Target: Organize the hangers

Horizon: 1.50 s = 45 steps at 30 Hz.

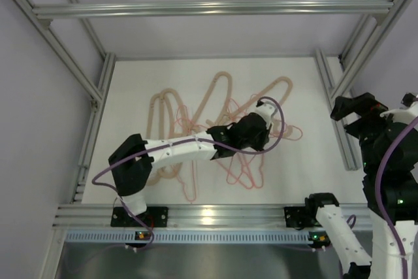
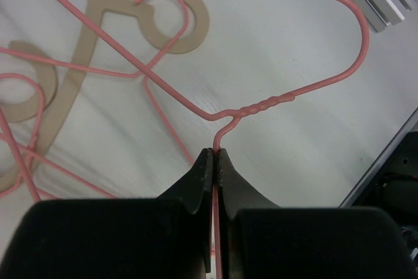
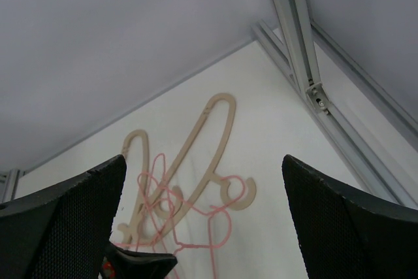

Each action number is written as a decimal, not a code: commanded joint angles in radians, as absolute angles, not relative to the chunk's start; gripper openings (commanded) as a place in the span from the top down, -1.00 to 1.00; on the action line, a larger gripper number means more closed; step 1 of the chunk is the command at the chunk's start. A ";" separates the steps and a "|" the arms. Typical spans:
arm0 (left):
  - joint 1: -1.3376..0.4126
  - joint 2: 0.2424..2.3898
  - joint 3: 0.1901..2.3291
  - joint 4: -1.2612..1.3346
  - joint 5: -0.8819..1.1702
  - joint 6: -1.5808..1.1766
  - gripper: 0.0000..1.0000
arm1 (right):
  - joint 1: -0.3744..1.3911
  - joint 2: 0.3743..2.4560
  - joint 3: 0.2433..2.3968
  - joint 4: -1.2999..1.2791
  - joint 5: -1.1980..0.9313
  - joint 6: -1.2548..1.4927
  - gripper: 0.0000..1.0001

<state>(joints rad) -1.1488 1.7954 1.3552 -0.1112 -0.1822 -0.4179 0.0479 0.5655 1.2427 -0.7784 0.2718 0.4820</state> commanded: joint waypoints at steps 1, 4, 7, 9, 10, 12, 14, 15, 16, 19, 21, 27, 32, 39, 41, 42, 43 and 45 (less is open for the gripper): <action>-1.082 1.634 1.284 -0.084 -0.138 -0.466 1.00 | 0.035 0.606 1.301 -0.779 0.265 0.465 -0.99; -0.999 1.513 1.201 -0.077 -0.079 -0.495 1.00 | 0.035 0.635 1.322 -0.776 0.252 0.465 -0.99; -0.911 1.396 1.137 -0.075 -0.034 -0.499 1.00 | 0.035 0.663 1.339 -0.770 0.239 0.463 -0.99; -0.830 1.321 1.112 -0.074 0.050 -0.518 1.00 | 0.035 0.676 1.342 -0.758 0.233 0.465 -0.99; -0.803 1.295 1.088 -0.074 0.073 -0.525 1.00 | 0.035 0.689 1.344 -0.752 0.230 0.465 -0.99; -0.723 1.222 1.065 -0.074 0.127 -0.545 1.00 | 0.035 0.712 1.347 -0.739 0.213 0.466 -0.99; -0.654 1.177 1.043 -0.075 0.179 -0.560 1.00 | 0.035 0.729 1.354 -0.733 0.195 0.469 -0.99; -0.629 1.139 1.037 -0.075 0.199 -0.566 1.00 | 0.035 0.744 1.359 -0.726 0.189 0.469 -0.99; -0.606 1.123 1.031 -0.075 0.216 -0.581 1.00 | 0.037 0.750 1.361 -0.723 0.186 0.471 -0.99; -0.500 1.075 1.019 -0.072 0.305 -0.616 1.00 | 0.037 0.775 1.368 -0.704 0.166 0.472 -0.99; -0.422 1.048 1.009 -0.045 0.381 -0.637 1.00 | 0.035 0.793 1.374 -0.695 0.150 0.471 -0.99; -0.261 1.022 1.037 -0.009 0.529 -0.713 1.00 | 0.035 0.825 1.391 -0.683 0.141 0.463 -0.99; -0.146 1.017 1.042 0.130 0.675 -0.828 1.00 | 0.035 0.842 1.405 -0.680 0.137 0.459 -0.99; -0.012 1.017 1.039 0.293 0.802 -0.975 1.00 | 0.035 0.854 1.407 -0.675 0.141 0.446 -0.99; 0.058 1.026 1.025 0.415 0.853 -1.073 1.00 | 0.035 0.854 1.404 -0.673 0.140 0.445 -0.99; 0.081 1.032 1.020 0.457 0.867 -1.109 1.00 | 0.035 0.856 1.401 -0.673 0.141 0.446 -0.99; 0.121 1.040 1.016 0.500 0.882 -1.177 1.00 | 0.035 0.856 1.399 -0.670 0.140 0.446 -0.99; 0.155 1.060 1.003 0.621 0.916 -1.276 1.00 | 0.035 0.859 1.397 -0.670 0.141 0.445 -0.99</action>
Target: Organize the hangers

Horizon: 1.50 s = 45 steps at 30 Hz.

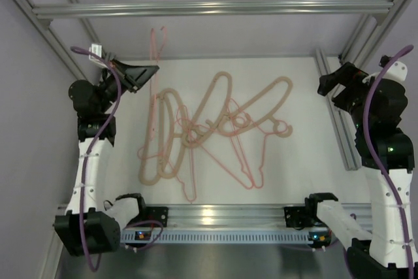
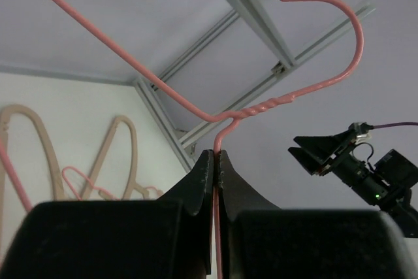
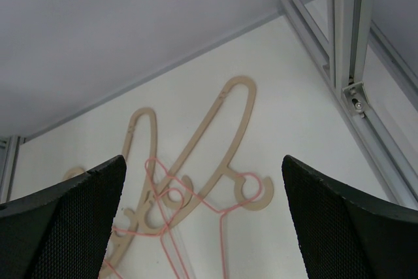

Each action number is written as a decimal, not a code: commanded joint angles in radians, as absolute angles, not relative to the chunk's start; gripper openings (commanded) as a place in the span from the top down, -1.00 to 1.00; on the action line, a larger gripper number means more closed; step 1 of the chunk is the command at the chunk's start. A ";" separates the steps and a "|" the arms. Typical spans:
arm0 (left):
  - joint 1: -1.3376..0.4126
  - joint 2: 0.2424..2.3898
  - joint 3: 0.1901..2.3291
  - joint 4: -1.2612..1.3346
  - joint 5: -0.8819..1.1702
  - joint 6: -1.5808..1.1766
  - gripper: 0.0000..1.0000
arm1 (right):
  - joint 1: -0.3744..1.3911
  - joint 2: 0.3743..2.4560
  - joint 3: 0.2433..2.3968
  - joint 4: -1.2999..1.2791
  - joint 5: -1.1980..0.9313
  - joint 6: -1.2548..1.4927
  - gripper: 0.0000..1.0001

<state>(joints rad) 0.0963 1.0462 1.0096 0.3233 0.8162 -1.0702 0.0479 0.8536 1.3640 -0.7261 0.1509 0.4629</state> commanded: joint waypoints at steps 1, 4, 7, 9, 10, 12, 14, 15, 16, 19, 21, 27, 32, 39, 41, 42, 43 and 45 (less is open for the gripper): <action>0.170 1.068 1.000 0.661 0.925 -1.305 1.00 | 0.035 0.861 1.397 -0.670 0.140 0.445 -0.99; 0.230 1.092 1.011 0.742 0.945 -1.374 1.00 | 0.035 0.865 1.396 -0.666 0.140 0.442 -0.99; 0.258 1.112 1.038 0.761 0.942 -1.407 1.00 | 0.035 0.870 1.391 -0.661 0.132 0.445 -0.99; 0.265 1.137 1.048 0.779 0.931 -1.436 1.00 | 0.035 0.874 1.390 -0.661 0.130 0.446 -0.99; 0.268 1.158 1.051 0.799 0.924 -1.445 1.00 | 0.035 0.876 1.390 -0.661 0.129 0.448 -0.99; 0.270 1.181 1.051 0.831 0.914 -1.482 1.00 | 0.035 0.876 1.390 -0.660 0.129 0.449 -0.99; 0.273 1.210 1.055 0.856 0.899 -1.489 1.00 | 0.035 0.879 1.390 -0.660 0.129 0.446 -0.99; 0.275 1.218 1.060 0.856 0.893 -1.486 1.00 | 0.035 0.880 1.391 -0.660 0.130 0.448 -0.99; 0.276 1.235 1.069 0.862 0.887 -1.488 1.00 | 0.035 0.881 1.393 -0.660 0.130 0.448 -0.99; 0.285 1.265 1.084 0.883 0.881 -1.494 1.00 | 0.035 0.885 1.394 -0.660 0.132 0.445 -0.99; 0.290 1.278 1.103 0.885 0.877 -1.493 1.00 | 0.035 0.885 1.394 -0.660 0.133 0.442 -0.99; 0.305 1.324 1.155 0.890 0.874 -1.499 1.00 | 0.035 0.893 1.393 -0.658 0.133 0.442 -0.99; 0.313 1.368 1.173 0.900 0.870 -1.509 1.00 | 0.035 0.897 1.390 -0.657 0.130 0.440 -0.99; 0.314 1.419 1.172 0.951 0.870 -1.532 1.00 | 0.035 0.900 1.387 -0.657 0.129 0.440 -0.99; 0.316 1.419 1.172 0.945 0.870 -1.526 1.00 | 0.034 0.902 1.384 -0.653 0.127 0.440 -0.99; 0.316 1.417 1.172 0.940 0.870 -1.520 1.00 | 0.037 0.902 1.382 -0.652 0.126 0.440 -0.99; 0.316 1.419 1.173 0.937 0.868 -1.517 1.00 | 0.035 0.903 1.381 -0.652 0.124 0.440 -0.99; 0.316 1.422 1.178 0.943 0.871 -1.520 1.00 | 0.034 0.904 1.378 -0.650 0.121 0.442 -0.99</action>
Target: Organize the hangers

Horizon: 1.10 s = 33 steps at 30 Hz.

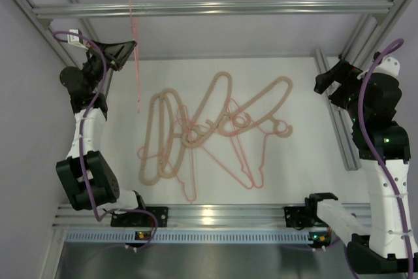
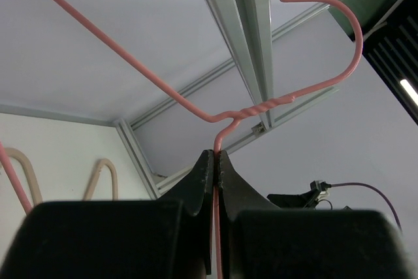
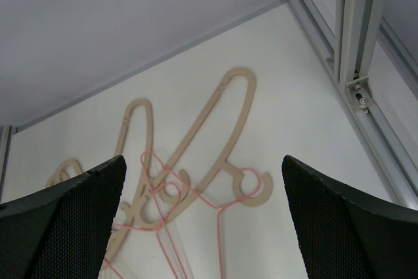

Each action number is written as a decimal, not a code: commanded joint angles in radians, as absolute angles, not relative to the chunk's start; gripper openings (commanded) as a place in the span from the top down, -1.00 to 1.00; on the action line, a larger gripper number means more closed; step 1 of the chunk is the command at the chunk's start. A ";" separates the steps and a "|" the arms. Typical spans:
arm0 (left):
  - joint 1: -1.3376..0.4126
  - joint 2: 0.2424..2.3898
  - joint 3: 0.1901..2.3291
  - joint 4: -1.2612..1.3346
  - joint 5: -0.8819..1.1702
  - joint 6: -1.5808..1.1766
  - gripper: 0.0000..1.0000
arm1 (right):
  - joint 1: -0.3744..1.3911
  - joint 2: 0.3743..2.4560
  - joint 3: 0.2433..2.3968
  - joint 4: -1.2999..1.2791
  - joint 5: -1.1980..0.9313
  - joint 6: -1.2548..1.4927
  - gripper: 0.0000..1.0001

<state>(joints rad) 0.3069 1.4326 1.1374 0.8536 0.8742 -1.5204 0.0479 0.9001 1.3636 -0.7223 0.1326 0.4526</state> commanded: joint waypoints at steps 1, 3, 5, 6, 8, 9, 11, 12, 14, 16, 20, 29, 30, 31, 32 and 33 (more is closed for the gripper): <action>0.314 1.424 1.178 0.945 0.873 -1.520 1.00 | 0.035 0.904 1.376 -0.650 0.120 0.442 -0.99; 0.316 1.427 1.183 0.942 0.874 -1.517 1.00 | 0.035 0.900 1.374 -0.649 0.120 0.442 -0.99; 0.316 1.427 1.181 0.943 0.874 -1.517 1.00 | 0.035 0.900 1.373 -0.647 0.120 0.445 -0.99; 0.318 1.425 1.180 0.943 0.874 -1.516 1.00 | 0.035 0.899 1.373 -0.649 0.120 0.443 -0.99; 0.316 1.427 1.175 0.945 0.873 -1.516 1.00 | 0.035 0.896 1.370 -0.649 0.120 0.443 -0.99; 0.316 1.427 1.174 0.945 0.873 -1.516 1.00 | 0.035 0.894 1.370 -0.649 0.121 0.442 -0.99; 0.316 1.430 1.175 0.945 0.873 -1.514 1.00 | 0.034 0.894 1.367 -0.647 0.121 0.442 -0.99; 0.318 1.431 1.178 0.943 0.874 -1.514 1.00 | 0.035 0.894 1.365 -0.647 0.123 0.440 -0.99; 0.318 1.434 1.180 0.937 0.873 -1.511 1.00 | 0.035 0.897 1.364 -0.646 0.121 0.440 -0.99; 0.319 1.442 1.183 0.934 0.868 -1.511 1.00 | 0.035 0.897 1.364 -0.647 0.120 0.442 -0.99; 0.321 1.465 1.183 0.945 0.865 -1.523 1.00 | 0.035 0.894 1.362 -0.647 0.117 0.442 -0.99; 0.325 1.493 1.144 0.983 0.859 -1.539 1.00 | 0.035 0.887 1.350 -0.647 0.112 0.442 -0.99; 0.325 1.494 1.137 0.991 0.858 -1.540 1.00 | 0.035 0.887 1.348 -0.649 0.112 0.440 -0.99; 0.327 1.493 1.134 0.991 0.857 -1.540 1.00 | 0.034 0.885 1.348 -0.649 0.112 0.440 -0.99; 0.325 1.493 1.134 0.988 0.857 -1.537 1.00 | 0.035 0.887 1.348 -0.649 0.110 0.440 -0.99; 0.325 1.494 1.134 0.986 0.861 -1.536 1.00 | 0.035 0.888 1.348 -0.647 0.109 0.440 -0.99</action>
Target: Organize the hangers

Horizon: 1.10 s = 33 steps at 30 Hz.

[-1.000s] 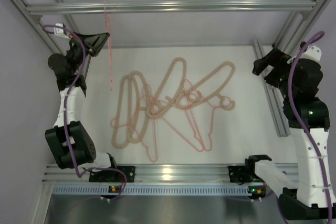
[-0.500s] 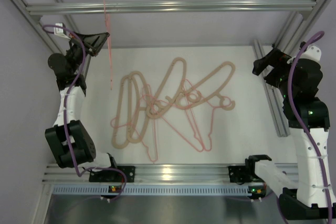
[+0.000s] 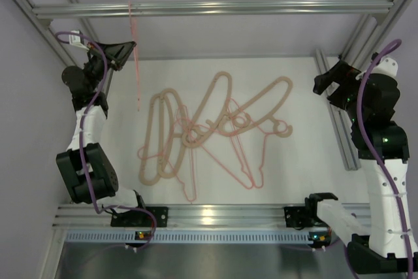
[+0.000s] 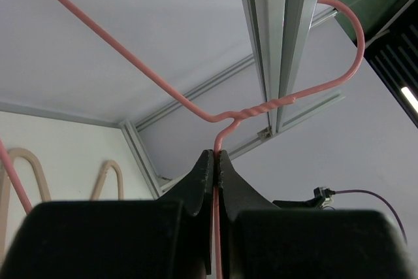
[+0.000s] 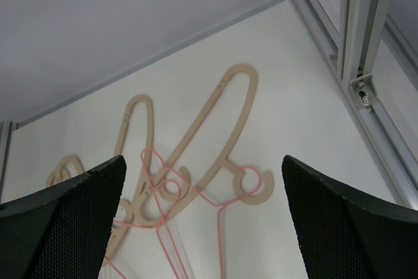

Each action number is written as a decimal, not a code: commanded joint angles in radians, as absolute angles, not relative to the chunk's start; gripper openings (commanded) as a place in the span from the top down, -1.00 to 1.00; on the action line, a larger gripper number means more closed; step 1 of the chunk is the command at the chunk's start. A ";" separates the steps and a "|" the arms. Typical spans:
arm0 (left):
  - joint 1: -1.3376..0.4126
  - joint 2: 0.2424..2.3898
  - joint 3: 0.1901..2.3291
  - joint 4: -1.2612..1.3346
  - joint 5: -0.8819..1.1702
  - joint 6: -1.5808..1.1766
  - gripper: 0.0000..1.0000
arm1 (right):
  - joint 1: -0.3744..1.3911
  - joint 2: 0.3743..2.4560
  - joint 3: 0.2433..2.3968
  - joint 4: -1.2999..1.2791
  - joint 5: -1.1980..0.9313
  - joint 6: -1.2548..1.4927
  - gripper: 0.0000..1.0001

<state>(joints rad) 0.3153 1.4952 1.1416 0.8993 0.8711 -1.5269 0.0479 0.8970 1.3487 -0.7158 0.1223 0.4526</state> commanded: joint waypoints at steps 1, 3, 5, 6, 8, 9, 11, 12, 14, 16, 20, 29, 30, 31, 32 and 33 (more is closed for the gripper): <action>0.325 1.494 1.132 0.985 0.861 -1.536 1.00 | 0.037 0.884 1.348 -0.649 0.109 0.442 -0.99; 0.325 1.496 1.132 0.985 0.862 -1.534 1.00 | 0.035 0.882 1.347 -0.649 0.109 0.440 -0.99; 0.327 1.494 1.129 0.976 0.864 -1.526 1.00 | 0.035 0.880 1.344 -0.649 0.109 0.440 -0.99; 0.325 1.494 1.129 0.973 0.864 -1.523 1.00 | 0.035 0.877 1.342 -0.649 0.107 0.442 -0.99; 0.325 1.496 1.132 0.962 0.865 -1.516 0.99 | 0.035 0.874 1.339 -0.649 0.107 0.442 -0.99; 0.327 1.502 1.135 0.960 0.865 -1.516 1.00 | 0.035 0.873 1.338 -0.647 0.106 0.440 -0.99; 0.325 1.508 1.141 0.960 0.867 -1.520 1.00 | 0.035 0.870 1.336 -0.649 0.106 0.442 -0.99; 0.327 1.512 1.141 0.960 0.865 -1.519 1.00 | 0.035 0.868 1.336 -0.649 0.107 0.442 -0.99; 0.327 1.522 1.147 0.960 0.861 -1.522 0.99 | 0.035 0.868 1.336 -0.649 0.104 0.445 -0.99; 0.325 1.540 1.161 0.963 0.859 -1.528 0.99 | 0.035 0.867 1.338 -0.647 0.101 0.443 -0.99; 0.325 1.578 1.206 0.980 0.865 -1.554 1.00 | 0.035 0.865 1.341 -0.649 0.095 0.443 -0.99; 0.325 1.615 1.241 0.986 0.856 -1.572 1.00 | 0.035 0.861 1.341 -0.650 0.091 0.446 -0.99; 0.325 1.615 1.243 0.983 0.856 -1.572 0.99 | 0.035 0.859 1.341 -0.650 0.089 0.448 -0.99; 0.325 1.614 1.244 0.977 0.847 -1.569 0.99 | 0.035 0.858 1.341 -0.652 0.089 0.448 -0.99; 0.325 1.615 1.253 0.970 0.847 -1.571 0.98 | 0.035 0.857 1.341 -0.650 0.090 0.449 -0.99; 0.325 1.621 1.261 0.963 0.848 -1.574 0.98 | 0.037 0.857 1.341 -0.650 0.091 0.448 -0.99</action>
<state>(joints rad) 0.3153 1.6024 1.2072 0.9661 0.9054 -1.5471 0.0479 0.8715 1.3354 -0.6971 0.1024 0.4530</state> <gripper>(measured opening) 0.023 0.993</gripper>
